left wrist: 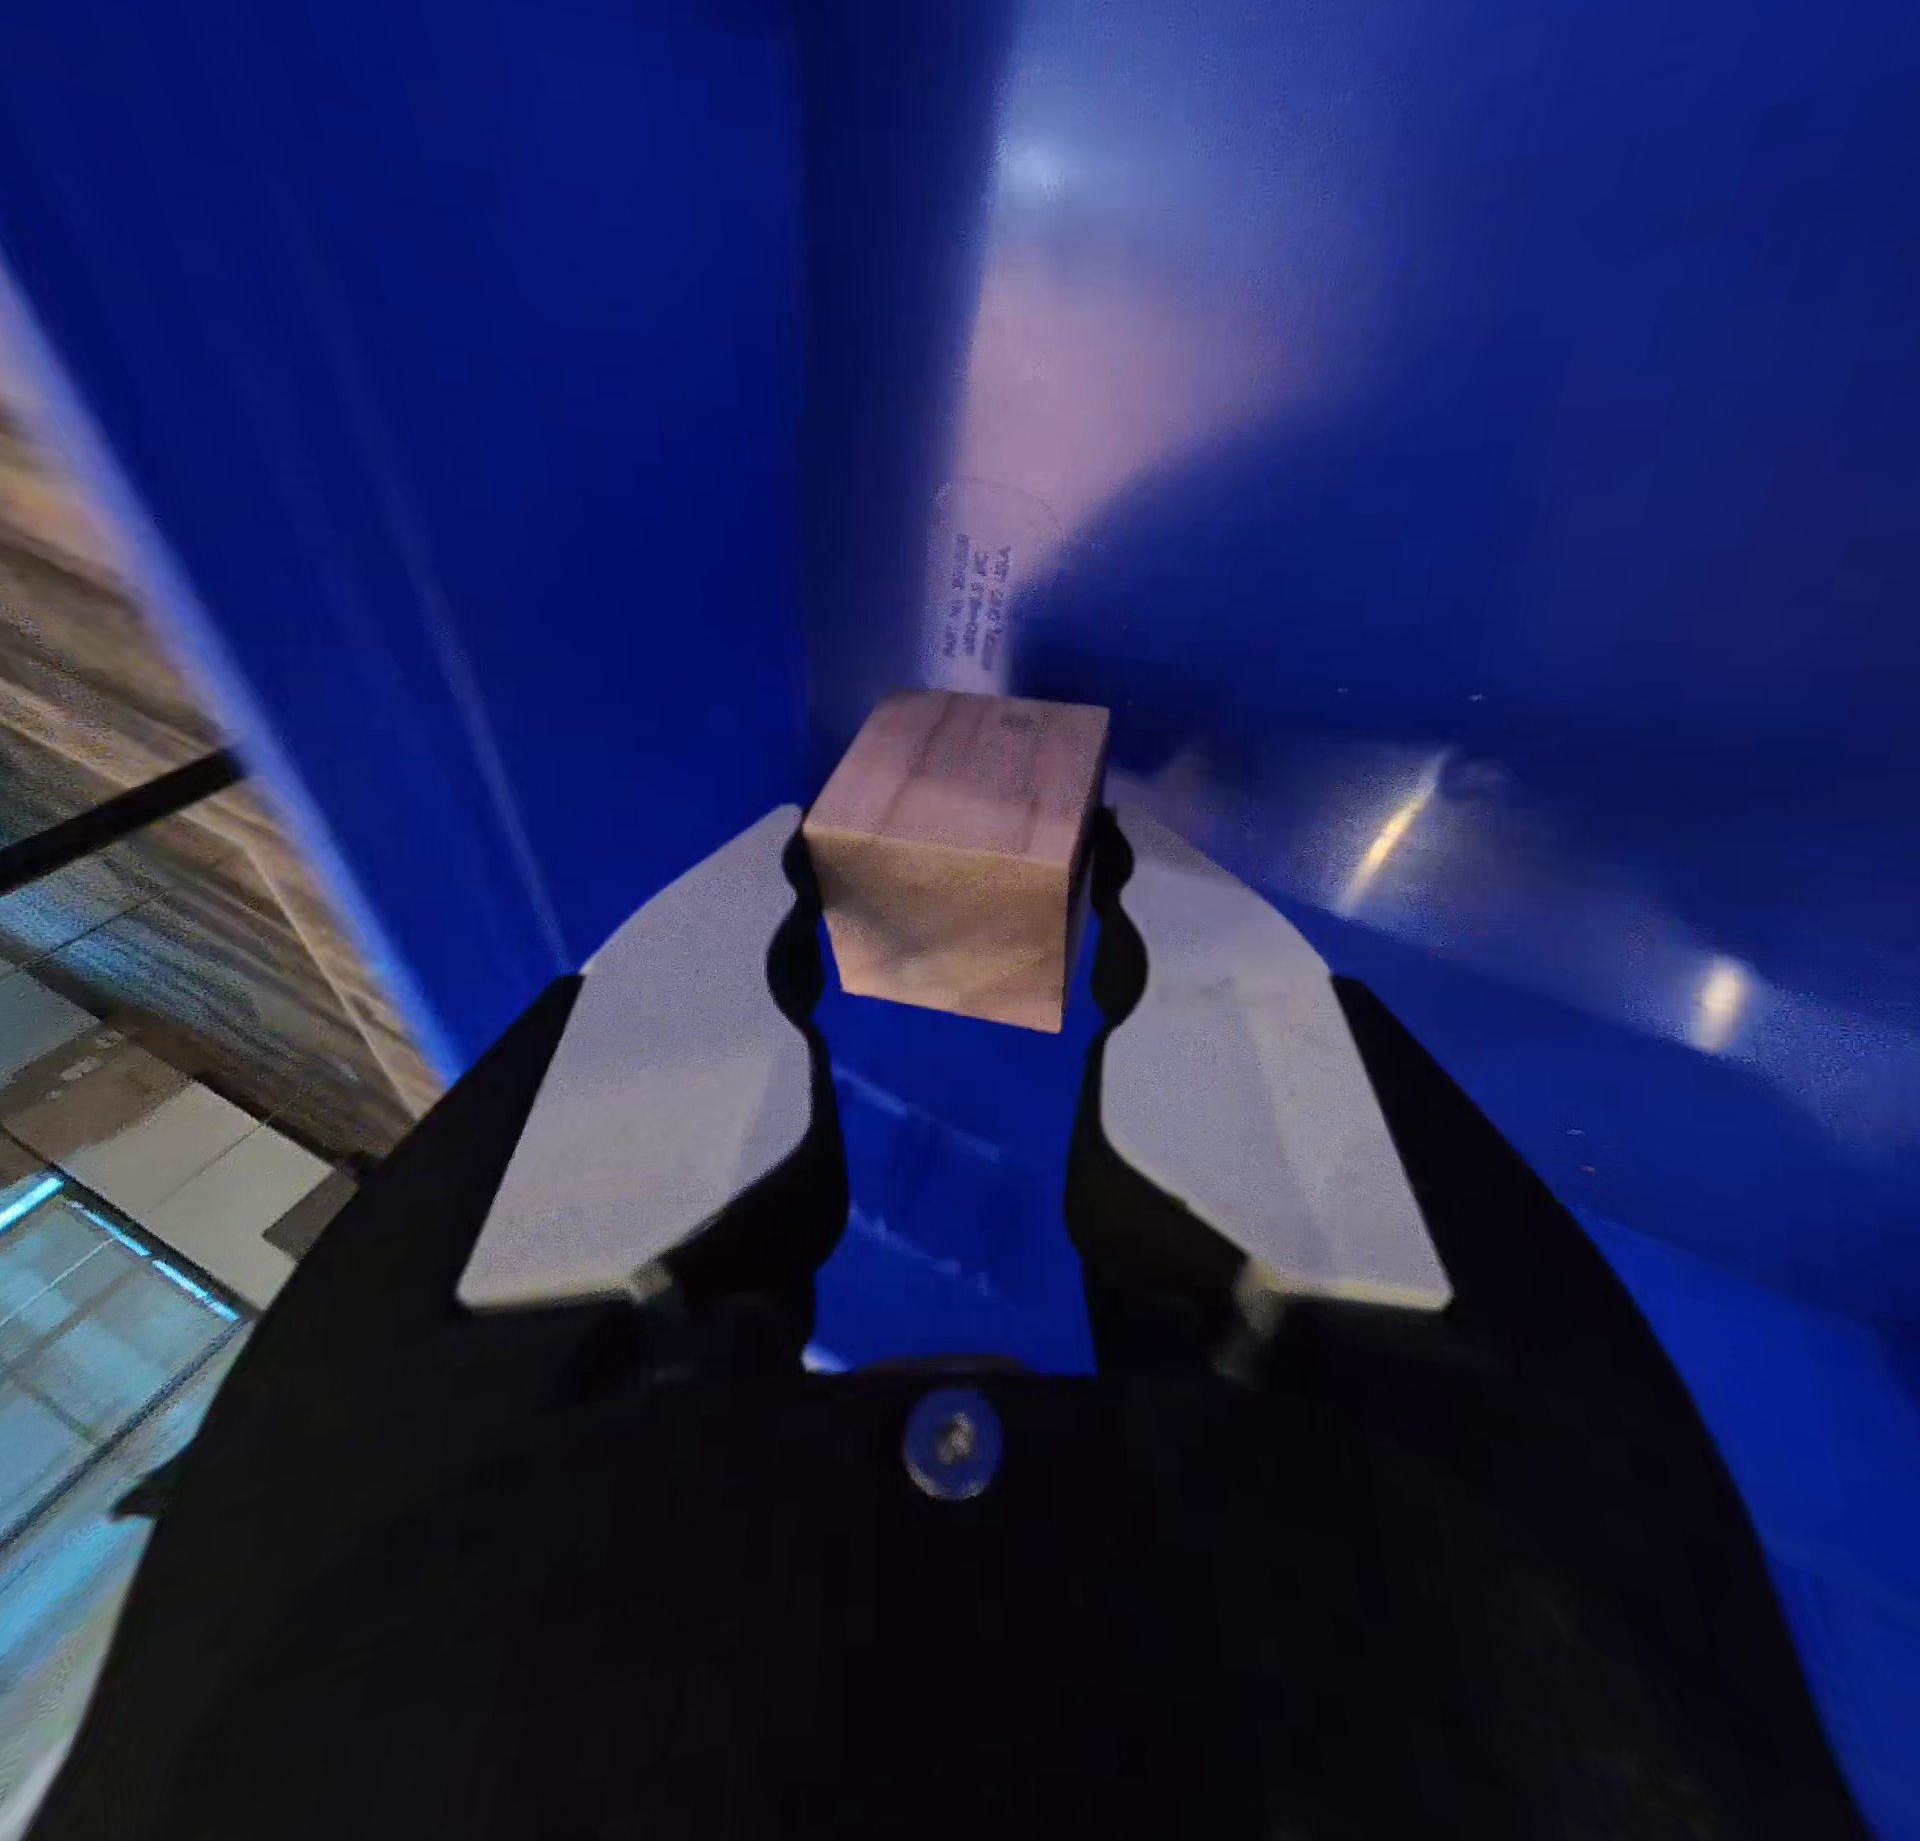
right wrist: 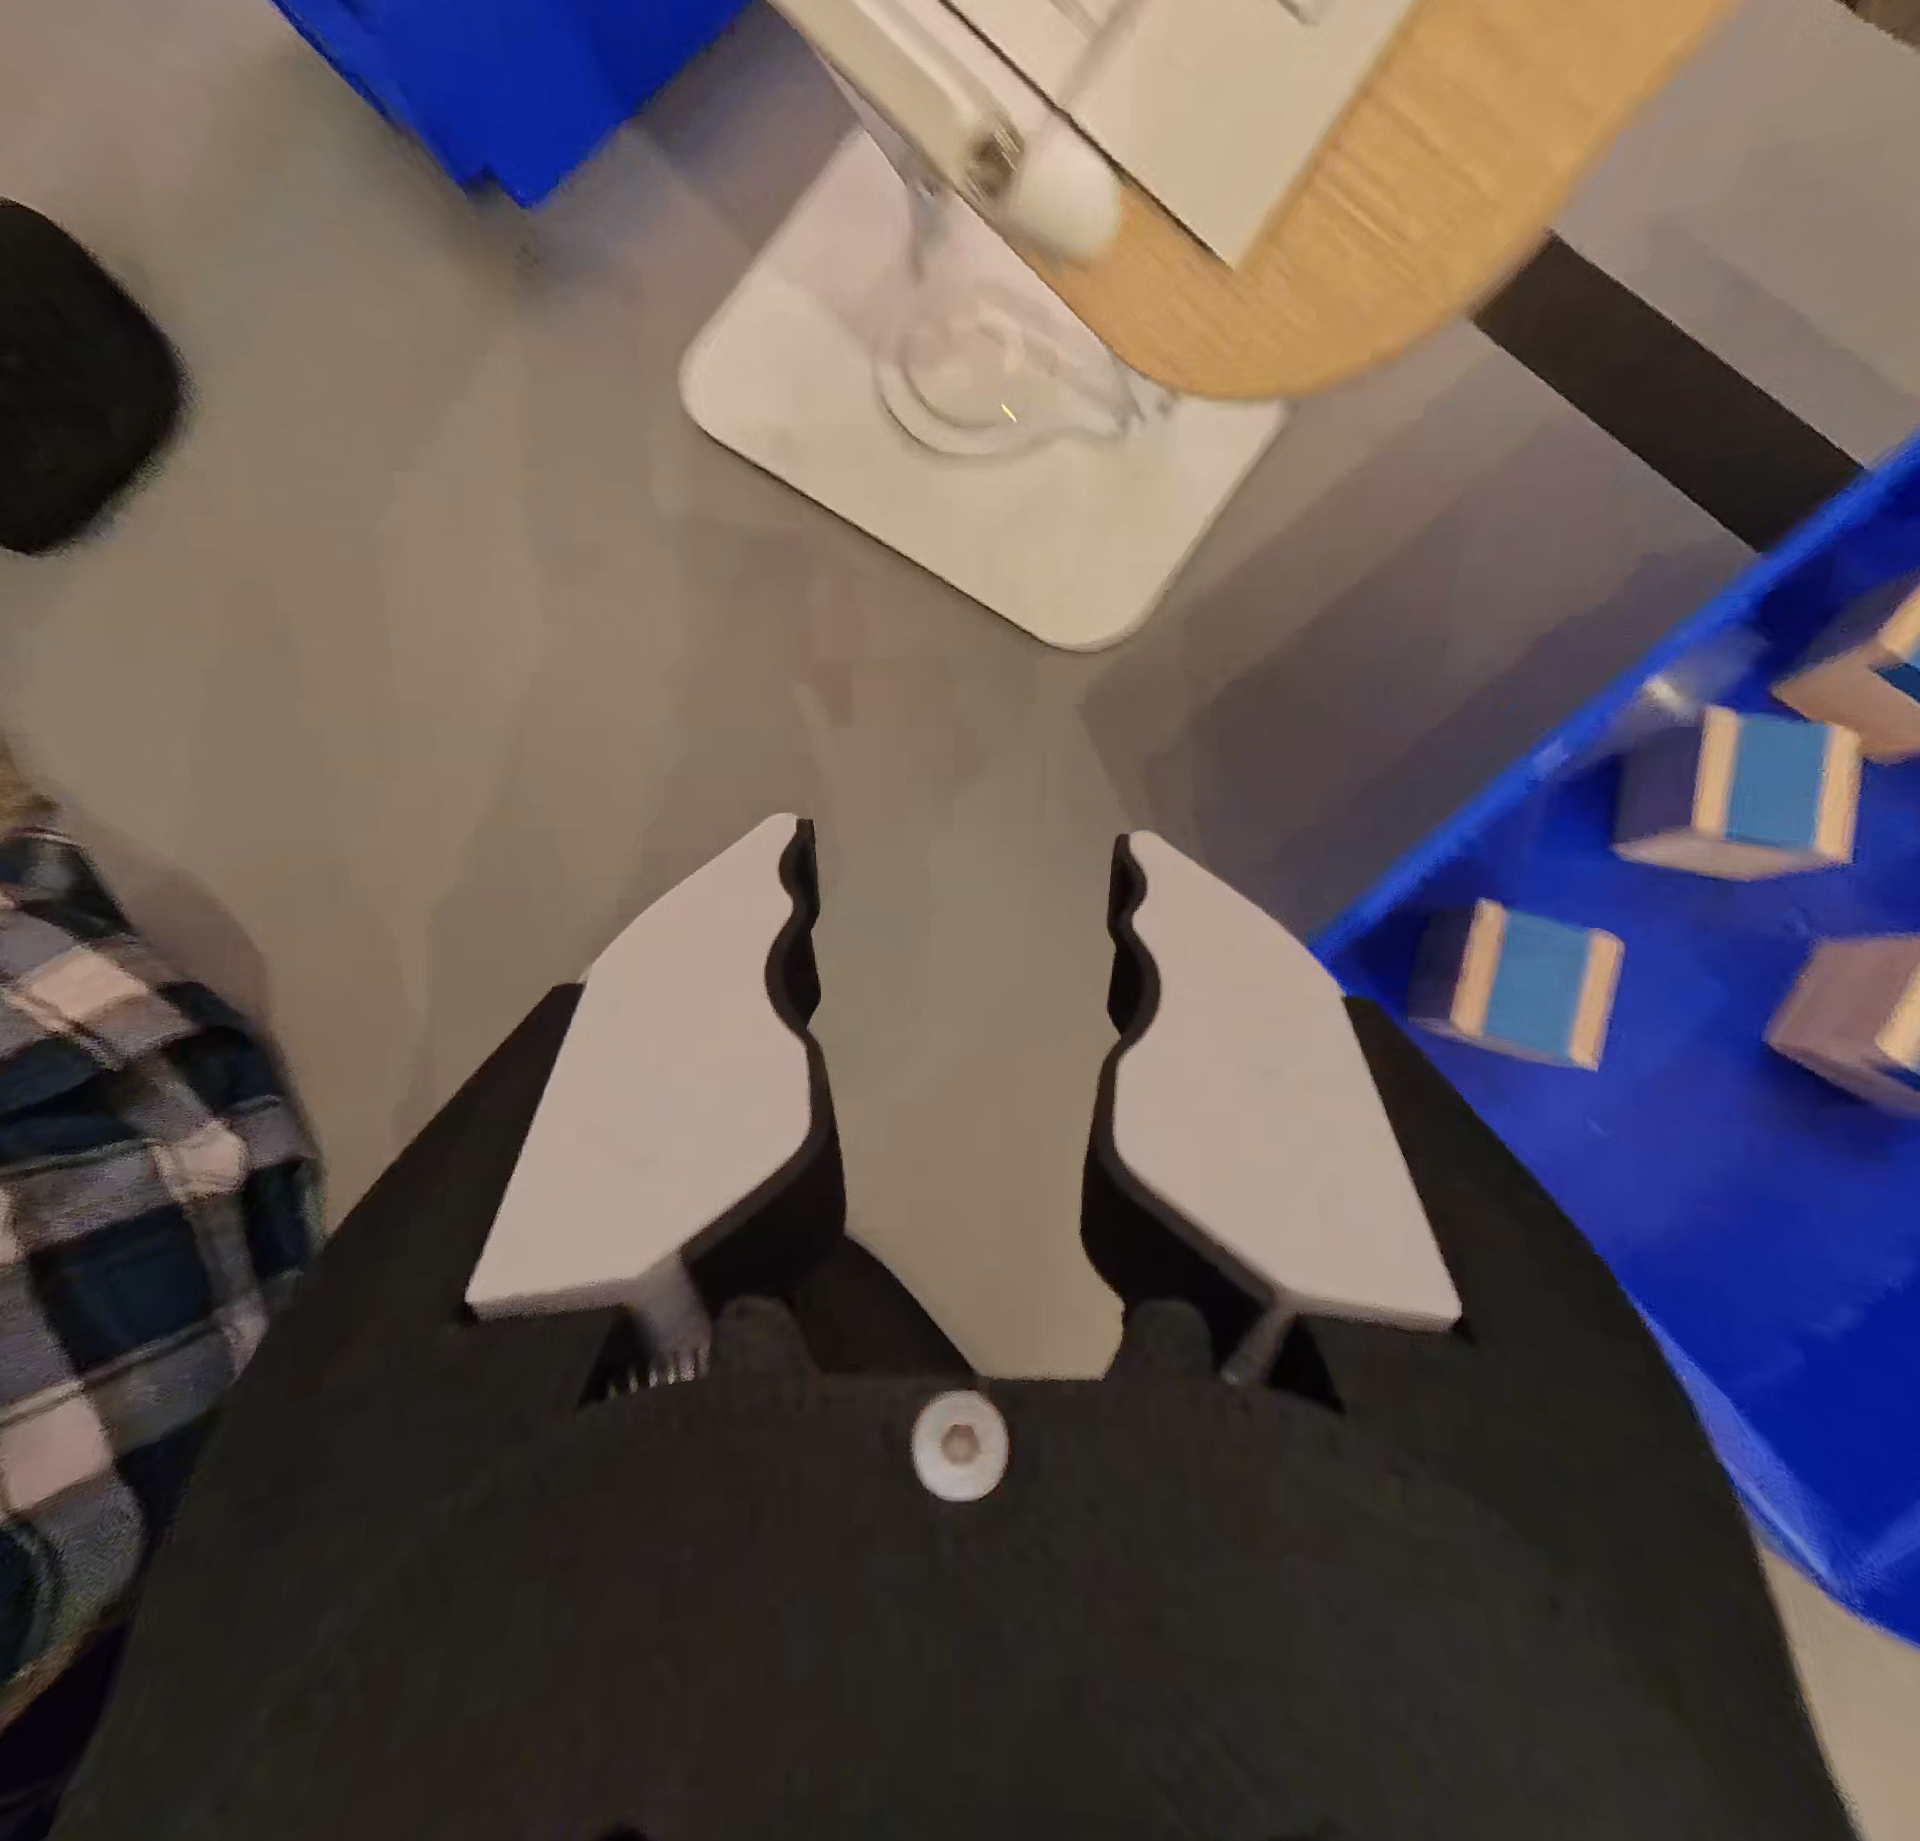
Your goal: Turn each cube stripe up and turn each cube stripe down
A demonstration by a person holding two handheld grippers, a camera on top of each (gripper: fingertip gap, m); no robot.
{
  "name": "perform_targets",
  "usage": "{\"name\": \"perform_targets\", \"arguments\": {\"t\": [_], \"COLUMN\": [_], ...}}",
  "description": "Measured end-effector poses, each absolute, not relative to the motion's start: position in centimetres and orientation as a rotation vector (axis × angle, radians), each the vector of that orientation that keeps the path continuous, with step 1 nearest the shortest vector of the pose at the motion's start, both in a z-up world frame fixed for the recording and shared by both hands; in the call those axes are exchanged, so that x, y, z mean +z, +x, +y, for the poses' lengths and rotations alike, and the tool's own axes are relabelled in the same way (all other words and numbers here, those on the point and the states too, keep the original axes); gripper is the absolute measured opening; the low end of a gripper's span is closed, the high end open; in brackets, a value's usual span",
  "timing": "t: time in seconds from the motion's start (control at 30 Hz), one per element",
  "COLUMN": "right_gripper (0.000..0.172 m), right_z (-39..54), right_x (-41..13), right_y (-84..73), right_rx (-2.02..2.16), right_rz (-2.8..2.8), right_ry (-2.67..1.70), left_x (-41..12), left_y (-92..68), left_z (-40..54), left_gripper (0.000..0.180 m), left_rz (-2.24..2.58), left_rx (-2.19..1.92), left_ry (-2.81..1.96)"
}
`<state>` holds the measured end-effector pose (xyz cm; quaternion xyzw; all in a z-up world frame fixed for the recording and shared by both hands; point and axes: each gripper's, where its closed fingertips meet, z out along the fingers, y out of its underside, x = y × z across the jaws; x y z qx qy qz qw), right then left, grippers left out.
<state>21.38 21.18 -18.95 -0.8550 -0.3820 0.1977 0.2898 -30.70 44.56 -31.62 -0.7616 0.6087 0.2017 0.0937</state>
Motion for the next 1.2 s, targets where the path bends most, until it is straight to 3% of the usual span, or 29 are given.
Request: {"name": "perform_targets", "arguments": {"t": [0.17, 0.4, 0.67, 0.73, 0.77, 0.93, 1.07, 1.2], "right_gripper": [0.055, 0.074, 0.085, 0.072, 0.047, 0.045, 0.045, 0.045], "right_z": [18.3, 15.0, 10.9, 9.7, 9.2, 9.5, 15.1, 23.7], "right_x": [-15.9, -11.4, -8.8, -8.0, -7.6, -7.6, -8.7, -12.7], "right_y": [13.1, 3.5, -1.8, -2.0, -1.8, 0.8, 8.8, 22.9], "right_rx": [1.052, 1.629, 2.006, 2.093, 2.121, 1.909, 1.437, 0.612], "right_rz": [-1.075, -0.996, -0.948, -0.930, -0.924, -0.966, -0.913, -0.763], "right_ry": [-2.028, -1.748, -1.598, -1.529, -1.483, -1.538, -1.774, -2.136], "left_x": [-22.2, -9.7, -7.4, -7.6, -8.1, -7.7, -9.0, -12.7], "left_y": [-25.1, -12.2, -1.5, -0.1, 0.5, 0.8, -2.6, -6.3], "left_z": [39.1, 23.7, 12.6, 11.2, 10.9, 10.6, 12.3, 13.9], "left_gripper": [0.049, 0.049, 0.049, 0.048, 0.049, 0.053, 0.020, 0.000], "left_rz": [1.495, 1.317, 1.332, 1.359, 1.383, 1.329, 1.293, 1.297], "left_rx": [0.392, 0.164, 0.086, 0.085, 0.079, 0.093, 0.158, 0.172], "left_ry": [-1.917, -1.367, -1.060, -1.022, -1.031, -1.030, -1.117, -1.296]}}
